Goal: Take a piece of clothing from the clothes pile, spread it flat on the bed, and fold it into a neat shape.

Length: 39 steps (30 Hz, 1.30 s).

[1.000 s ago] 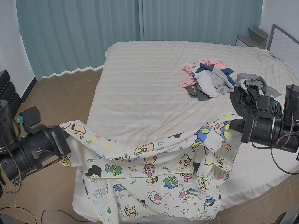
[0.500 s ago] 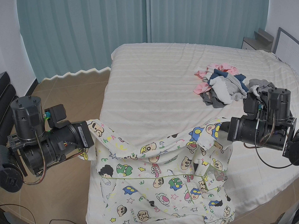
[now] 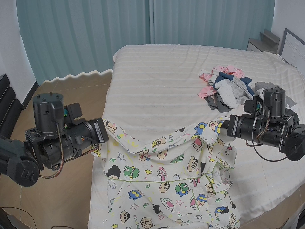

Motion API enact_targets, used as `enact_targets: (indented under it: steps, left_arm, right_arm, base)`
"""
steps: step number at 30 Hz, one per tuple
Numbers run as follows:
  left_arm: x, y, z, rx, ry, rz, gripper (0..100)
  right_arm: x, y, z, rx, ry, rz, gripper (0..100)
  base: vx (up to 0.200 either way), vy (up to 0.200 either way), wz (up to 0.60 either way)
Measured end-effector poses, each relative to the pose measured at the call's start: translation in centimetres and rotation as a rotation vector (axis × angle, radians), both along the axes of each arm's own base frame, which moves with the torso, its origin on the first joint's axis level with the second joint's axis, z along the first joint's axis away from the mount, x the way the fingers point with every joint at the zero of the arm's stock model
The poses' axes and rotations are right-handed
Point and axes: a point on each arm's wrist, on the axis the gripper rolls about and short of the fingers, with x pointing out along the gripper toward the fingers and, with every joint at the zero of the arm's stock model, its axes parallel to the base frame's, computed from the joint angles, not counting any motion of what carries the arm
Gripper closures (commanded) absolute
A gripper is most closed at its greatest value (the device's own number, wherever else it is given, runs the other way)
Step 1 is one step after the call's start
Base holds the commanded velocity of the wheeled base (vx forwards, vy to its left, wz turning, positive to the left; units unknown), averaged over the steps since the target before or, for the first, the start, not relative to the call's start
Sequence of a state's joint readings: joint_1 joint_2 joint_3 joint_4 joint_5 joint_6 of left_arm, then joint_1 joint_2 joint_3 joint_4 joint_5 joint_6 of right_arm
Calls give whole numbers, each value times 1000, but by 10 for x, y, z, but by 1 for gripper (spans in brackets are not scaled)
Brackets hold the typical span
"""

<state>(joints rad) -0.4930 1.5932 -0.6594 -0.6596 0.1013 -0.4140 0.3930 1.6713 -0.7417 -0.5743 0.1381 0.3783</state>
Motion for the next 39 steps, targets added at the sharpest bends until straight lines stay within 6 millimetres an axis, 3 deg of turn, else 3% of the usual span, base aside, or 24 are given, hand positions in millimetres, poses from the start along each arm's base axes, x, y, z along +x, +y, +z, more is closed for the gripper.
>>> enact_targets:
  steps: [10,18,30,37,38,39]
  left_arm:
    - [16,-8,-9,-16,-17,7,100]
    - [38,-9,-27,-13,-9,36,100]
    - [97,7,-54,-94,40,170,100]
    - [124,6,-73,-105,35,207,100]
    - [128,6,-75,-107,23,213,0]
    - [133,5,-77,-110,11,219,0]
  right_arm:
    - [28,-7,-11,-16,23,-75,100]
    - [48,-9,-30,-38,59,-122,100]
    - [90,-11,-70,7,-6,-193,100]
    - [112,-15,-93,68,24,-250,100]
    - [115,-15,-96,76,23,-254,100]
    - [117,-15,-98,84,18,-258,100]
  base:
    - [0,0,0]
    - [0,0,0]
    - [0,0,0]
    - [0,0,0]
    - [0,0,0]
    - [0,0,0]
